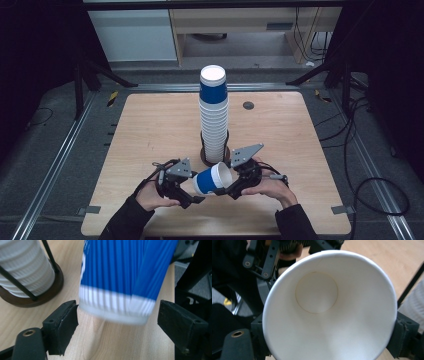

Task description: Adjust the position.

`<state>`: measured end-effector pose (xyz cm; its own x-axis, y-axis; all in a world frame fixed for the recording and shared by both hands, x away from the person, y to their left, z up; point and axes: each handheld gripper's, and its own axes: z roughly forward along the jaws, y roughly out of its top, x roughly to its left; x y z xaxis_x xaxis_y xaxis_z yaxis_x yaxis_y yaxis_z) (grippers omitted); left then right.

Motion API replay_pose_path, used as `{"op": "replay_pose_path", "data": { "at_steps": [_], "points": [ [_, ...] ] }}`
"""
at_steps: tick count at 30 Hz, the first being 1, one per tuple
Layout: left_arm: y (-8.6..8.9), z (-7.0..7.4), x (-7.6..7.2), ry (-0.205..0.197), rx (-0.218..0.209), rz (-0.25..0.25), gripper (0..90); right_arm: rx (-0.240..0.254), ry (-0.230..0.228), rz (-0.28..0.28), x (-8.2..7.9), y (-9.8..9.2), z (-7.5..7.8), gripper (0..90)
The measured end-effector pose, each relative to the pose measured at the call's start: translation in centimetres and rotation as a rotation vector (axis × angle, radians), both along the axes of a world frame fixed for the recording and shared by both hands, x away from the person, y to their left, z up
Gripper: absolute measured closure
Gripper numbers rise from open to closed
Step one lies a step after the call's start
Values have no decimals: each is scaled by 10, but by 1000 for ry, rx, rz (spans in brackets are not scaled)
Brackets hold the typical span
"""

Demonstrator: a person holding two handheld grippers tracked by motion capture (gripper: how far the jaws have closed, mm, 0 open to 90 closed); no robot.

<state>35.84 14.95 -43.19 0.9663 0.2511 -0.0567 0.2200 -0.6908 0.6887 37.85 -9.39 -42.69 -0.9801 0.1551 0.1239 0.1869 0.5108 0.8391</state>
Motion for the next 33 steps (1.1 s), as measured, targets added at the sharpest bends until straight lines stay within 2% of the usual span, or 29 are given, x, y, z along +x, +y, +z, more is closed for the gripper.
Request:
{"op": "replay_pose_path", "data": {
  "at_steps": [3, 5, 6, 8, 16, 19, 22, 24, 27, 29, 30, 33],
  "points": [
    [-3, -3, 0, 3, 23, -15, 175, -34, 2, 21, -2, 8, -5, 159],
    [-3, -4, -1, 6, 23, -18, 205, -43, 8, 34, -3, 11, -7, 159],
    [-4, -4, -1, 4, 20, -21, 205, -43, 8, 34, -3, 11, -7, 159],
    [-3, -4, -1, 6, 18, -29, 267, -40, 7, 40, -3, 13, -7, 159],
    [-2, -4, -1, 0, -3, -39, 279, -29, 14, 41, -3, 11, -7, 148],
    [-1, -3, -1, -6, -14, -29, 281, 6, -3, 23, -2, 10, -6, 83],
    [2, -2, 0, -6, -29, -16, 281, 33, -5, 10, -2, 9, -3, 67],
    [6, 1, 1, -8, -65, 7, 282, 65, -14, -19, 0, 4, 0, 58],
    [11, 3, 3, -14, -90, 25, 282, 90, -17, -42, 1, 0, 2, 59],
    [14, 5, 4, -23, -110, 46, 282, 123, -17, -64, 3, -4, 5, 59],
    [17, 7, 4, -32, -142, 64, 282, 159, -17, -86, 4, -8, 7, 61],
    [17, 8, 3, -42, -169, 79, 282, 191, 3, -89, 6, -9, 7, 60]
  ]
}}
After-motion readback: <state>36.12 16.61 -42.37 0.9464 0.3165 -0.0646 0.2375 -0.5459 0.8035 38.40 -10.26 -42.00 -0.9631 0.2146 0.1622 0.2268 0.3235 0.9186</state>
